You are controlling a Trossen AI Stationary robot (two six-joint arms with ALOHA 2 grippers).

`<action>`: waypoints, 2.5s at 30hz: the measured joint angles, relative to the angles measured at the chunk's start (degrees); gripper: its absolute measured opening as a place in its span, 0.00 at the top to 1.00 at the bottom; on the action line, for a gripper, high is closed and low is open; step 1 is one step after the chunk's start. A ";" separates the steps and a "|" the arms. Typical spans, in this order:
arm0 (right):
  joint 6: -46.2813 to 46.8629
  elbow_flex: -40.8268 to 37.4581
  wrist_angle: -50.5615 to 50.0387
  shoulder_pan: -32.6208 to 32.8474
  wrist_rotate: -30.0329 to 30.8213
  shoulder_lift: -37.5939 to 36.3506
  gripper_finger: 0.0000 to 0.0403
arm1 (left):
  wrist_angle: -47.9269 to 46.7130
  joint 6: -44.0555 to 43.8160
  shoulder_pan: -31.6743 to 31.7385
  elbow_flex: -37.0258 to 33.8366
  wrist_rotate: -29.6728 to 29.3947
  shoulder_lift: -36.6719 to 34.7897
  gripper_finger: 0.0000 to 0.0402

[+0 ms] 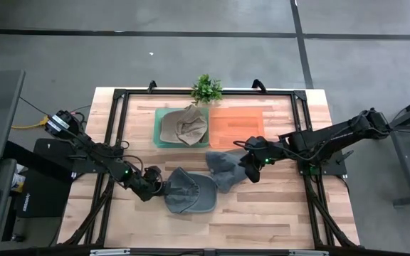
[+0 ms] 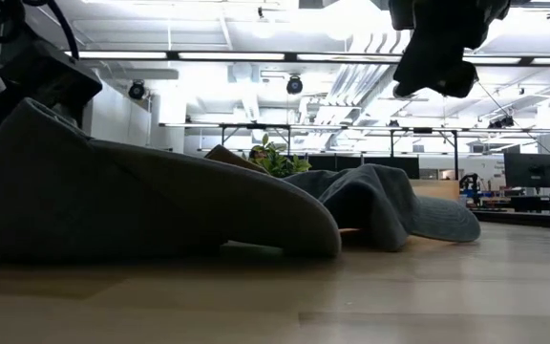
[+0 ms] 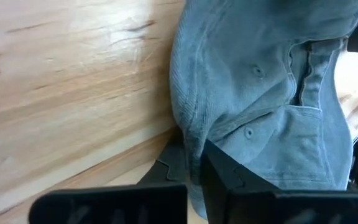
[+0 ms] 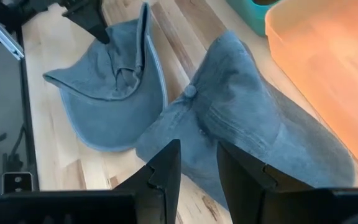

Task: Pick & Place hat
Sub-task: Put the left blue cap into the orange bin

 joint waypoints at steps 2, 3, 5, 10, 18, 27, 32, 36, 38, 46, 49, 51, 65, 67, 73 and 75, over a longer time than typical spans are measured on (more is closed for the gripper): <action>0.96 0.00 0.99 0.00 -0.01 0.00 0.75 | 0.01 0.58 0.01 -0.04 0.04 -0.83 0.99; 1.73 0.00 1.30 0.00 0.00 0.00 0.75 | -0.03 1.28 0.02 -0.06 0.04 -1.40 0.99; 3.53 0.00 1.88 0.00 -0.02 0.00 0.75 | -0.98 2.31 0.12 -0.12 -0.47 -2.62 1.00; 6.70 0.00 2.24 0.00 -0.46 0.02 0.75 | -3.05 3.64 0.18 -0.30 -3.79 -7.13 1.00; 8.34 0.00 4.64 0.00 -0.37 0.04 0.75 | -4.11 8.52 0.15 -0.17 -8.57 -16.31 1.00; 8.48 0.00 5.88 0.00 0.17 0.08 0.58 | -3.76 13.98 0.11 -0.10 -13.39 -23.96 1.00; 11.58 0.02 12.50 0.00 1.53 2.23 0.48 | -3.83 18.39 0.11 1.49 -17.06 -27.28 1.00; 11.95 0.02 18.41 -0.36 1.66 6.42 0.46 | -4.11 23.14 0.13 4.05 -19.48 -28.41 1.00; 11.89 0.02 21.27 -0.50 1.73 8.85 0.45 | -4.91 24.37 0.13 5.25 -20.12 -28.55 1.00; 9.92 0.02 36.71 -0.50 0.95 18.42 0.45 | -6.92 29.54 0.13 10.26 -20.53 -28.59 1.00; 6.54 0.02 41.19 -0.50 0.63 20.77 0.45 | -7.02 31.57 0.13 12.10 -20.93 -28.57 1.00; 2.44 0.02 43.08 -0.50 0.63 21.80 0.45 | -6.87 32.98 0.13 13.32 -21.07 -28.59 1.00; -7.89 0.02 46.81 -0.50 0.95 22.29 0.45 | -7.10 41.79 0.13 21.59 -23.41 -28.59 1.00; -7.55 0.02 47.60 -0.61 2.08 22.27 0.45 | -7.00 43.84 0.13 23.32 -23.69 -28.59 1.00; -15.86 0.02 50.50 -2.07 3.00 22.27 0.45 | -7.02 50.80 0.13 28.63 -24.27 -28.59 1.00; -21.32 0.02 52.18 -2.78 2.85 22.27 0.45 | -7.07 52.36 0.13 29.94 -24.27 -28.59 1.00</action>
